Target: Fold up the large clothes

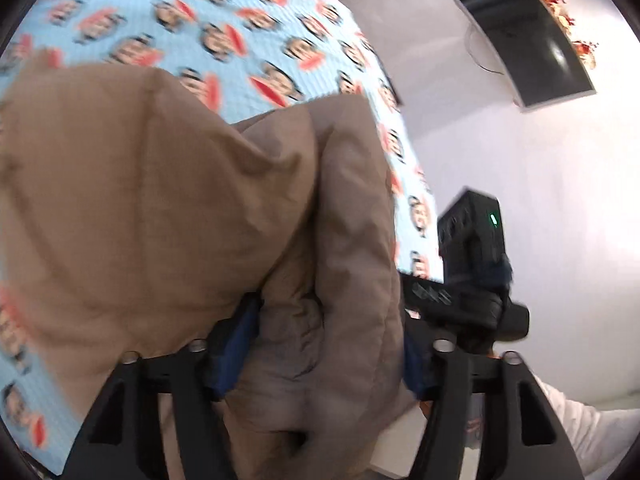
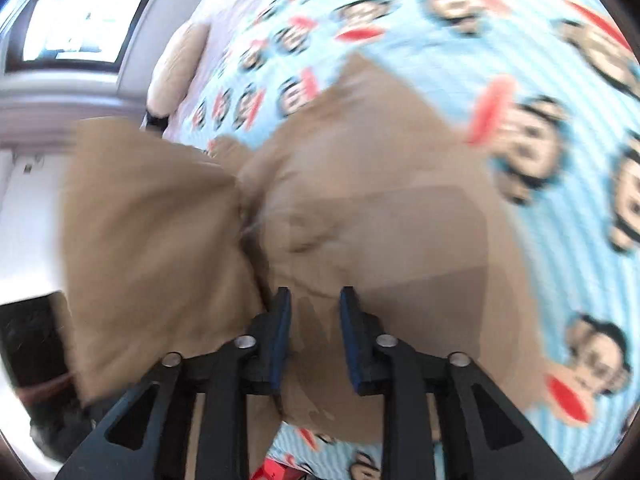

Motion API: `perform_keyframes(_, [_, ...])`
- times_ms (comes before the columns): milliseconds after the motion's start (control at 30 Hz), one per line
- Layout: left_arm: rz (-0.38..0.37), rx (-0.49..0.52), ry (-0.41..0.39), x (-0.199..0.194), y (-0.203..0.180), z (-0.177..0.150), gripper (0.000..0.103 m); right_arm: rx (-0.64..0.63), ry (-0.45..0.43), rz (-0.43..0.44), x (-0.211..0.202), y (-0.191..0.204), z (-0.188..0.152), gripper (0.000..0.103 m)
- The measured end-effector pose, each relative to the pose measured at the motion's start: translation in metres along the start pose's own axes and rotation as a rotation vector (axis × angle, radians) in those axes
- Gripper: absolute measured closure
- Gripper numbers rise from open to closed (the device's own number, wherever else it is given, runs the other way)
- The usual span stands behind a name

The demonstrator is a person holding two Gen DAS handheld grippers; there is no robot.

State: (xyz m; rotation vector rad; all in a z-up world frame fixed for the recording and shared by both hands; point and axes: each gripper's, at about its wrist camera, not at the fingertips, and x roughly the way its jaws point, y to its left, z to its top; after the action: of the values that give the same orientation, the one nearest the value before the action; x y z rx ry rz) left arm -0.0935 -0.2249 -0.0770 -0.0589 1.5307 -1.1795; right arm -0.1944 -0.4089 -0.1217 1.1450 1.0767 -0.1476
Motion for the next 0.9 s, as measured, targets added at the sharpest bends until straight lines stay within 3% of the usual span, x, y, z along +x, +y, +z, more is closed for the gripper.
perform_keyframes(67, [-0.041, -0.032, 0.021, 0.018, 0.008, 0.007, 0.033, 0.035, -0.019, -0.009, -0.018, -0.017, -0.006, 0.060])
perform_keyframes(200, [-0.028, -0.070, 0.041, 0.041, 0.017, 0.019, 0.033, 0.043, -0.046, -0.007, -0.050, -0.030, -0.022, 0.038])
perform_keyframes(267, [-0.005, -0.060, 0.045, 0.045, 0.013, 0.023, 0.033, 0.026, -0.057, 0.041, -0.067, -0.029, -0.032, 0.034])
perform_keyframes(367, [0.039, -0.025, 0.048, 0.049, 0.002, 0.028, 0.033, -0.023, -0.033, 0.148, -0.085, -0.014, -0.044, 0.021])
perform_keyframes(433, [0.067, 0.000, 0.037, 0.048, -0.006, 0.033, 0.033, -0.089, 0.015, 0.221, -0.089, 0.003, -0.053, 0.020])
perform_keyframes(500, [0.081, 0.027, 0.005, 0.040, -0.015, 0.041, 0.033, -0.175, 0.070, 0.229, -0.082, 0.025, -0.062, 0.019])
perform_keyframes(600, [0.099, 0.091, -0.089, 0.009, -0.030, 0.046, 0.033, -0.241, 0.130, 0.147, -0.053, 0.048, -0.070, 0.020])
perform_keyframes(633, [0.128, 0.117, -0.134, -0.007, -0.032, 0.045, 0.033, -0.259, 0.130, 0.080, -0.043, 0.051, -0.070, 0.022])
perform_keyframes(667, [0.163, 0.131, -0.173, -0.021, -0.030, 0.044, 0.033, -0.281, 0.116, 0.014, -0.035, 0.054, -0.070, 0.046])
perform_keyframes(700, [0.214, 0.140, -0.219, -0.037, -0.024, 0.042, 0.033, -0.292, 0.111, -0.032, -0.034, 0.051, -0.073, 0.078])
perform_keyframes(800, [0.373, 0.095, -0.319, -0.074, 0.011, 0.034, 0.033, -0.303, 0.076, -0.137, -0.030, 0.045, -0.074, 0.085])
perform_keyframes(900, [0.486, -0.023, -0.321, -0.085, 0.072, 0.026, 0.033, -0.335, 0.050, -0.204, -0.033, 0.041, -0.077, 0.086])
